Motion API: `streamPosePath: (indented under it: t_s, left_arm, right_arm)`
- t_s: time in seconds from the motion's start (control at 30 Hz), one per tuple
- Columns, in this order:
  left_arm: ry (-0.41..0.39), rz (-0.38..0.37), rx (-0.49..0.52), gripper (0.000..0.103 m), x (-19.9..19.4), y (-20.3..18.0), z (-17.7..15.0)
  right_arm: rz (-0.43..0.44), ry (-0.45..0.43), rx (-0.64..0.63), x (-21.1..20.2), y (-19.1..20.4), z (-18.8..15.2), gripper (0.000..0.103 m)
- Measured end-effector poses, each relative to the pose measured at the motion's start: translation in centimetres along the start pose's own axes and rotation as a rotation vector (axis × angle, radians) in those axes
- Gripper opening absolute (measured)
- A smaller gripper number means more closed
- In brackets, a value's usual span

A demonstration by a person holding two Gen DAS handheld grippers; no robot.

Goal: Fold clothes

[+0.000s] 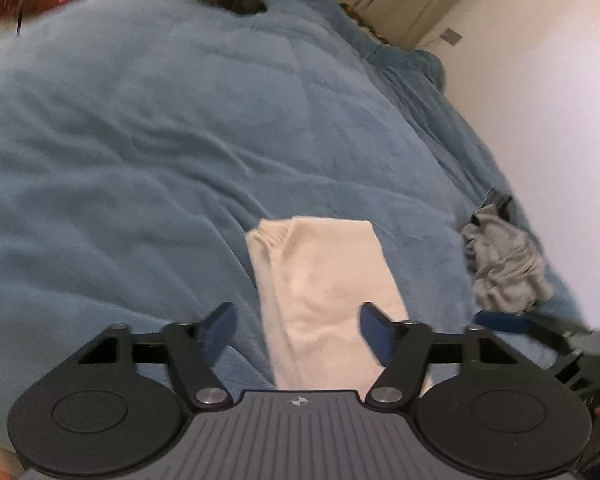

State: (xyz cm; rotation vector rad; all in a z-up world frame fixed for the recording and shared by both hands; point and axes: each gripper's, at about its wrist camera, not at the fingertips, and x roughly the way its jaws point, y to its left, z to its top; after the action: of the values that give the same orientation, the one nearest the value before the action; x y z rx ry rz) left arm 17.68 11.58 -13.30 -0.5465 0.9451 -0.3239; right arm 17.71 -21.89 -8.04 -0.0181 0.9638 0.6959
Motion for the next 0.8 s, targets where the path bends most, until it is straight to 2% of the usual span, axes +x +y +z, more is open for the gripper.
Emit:
streamPosePath:
  t_s: [0.07,0.1,0.17,0.2,0.3,0.4,0.47,0.53,0.6,0.8]
  left_arm:
    - [0.016,-0.056,-0.078,0.043,0.8,1.0,-0.3]
    - [0.023,-0.090,-0.119,0.037,1.2,1.6,-0.4]
    - [0.035,-0.156,-0.183,0.034,1.7,2.6,-0.8]
    - [0.038,-0.168,-0.202,0.034,2.0,2.8,-1.0]
    - [0.031,-0.136,-0.208,0.034,2.3,3.2,-1.4]
    - [0.026,-0.142,-0.247,0.034,2.8,4.1,-1.6]
    - [0.034,-0.147,-0.280,0.038,3.4,4.7,-1.8]
    - [0.037,-0.153,-0.302,0.048,3.9,5.0,-2.0]
    - [0.036,-0.182,-0.306,0.053,4.1,5.1,-2.2]
    - [0.053,-0.233,-0.322,0.058,5.1,5.2,-2.2]
  right_arm:
    - [0.049,-0.003,0.064,0.5,-0.6,0.0,0.100]
    - [0.074,-0.001,0.104,0.9,-1.0,0.0,0.096]
    - [0.126,0.004,0.187,1.5,-1.9,0.0,0.089]
    - [0.146,0.008,0.227,1.9,-2.4,-0.1,0.087]
    - [0.153,0.017,0.302,2.7,-3.6,-0.4,0.078]
    - [0.150,0.034,0.341,3.5,-4.5,-0.8,0.075]
    - [0.148,0.046,0.362,4.0,-4.9,-1.1,0.077]
    - [0.154,0.055,0.376,4.6,-5.2,-1.3,0.077]
    - [0.162,0.060,0.389,5.0,-5.5,-1.5,0.077]
    - [0.201,0.063,0.462,6.4,-6.2,-2.3,0.077]
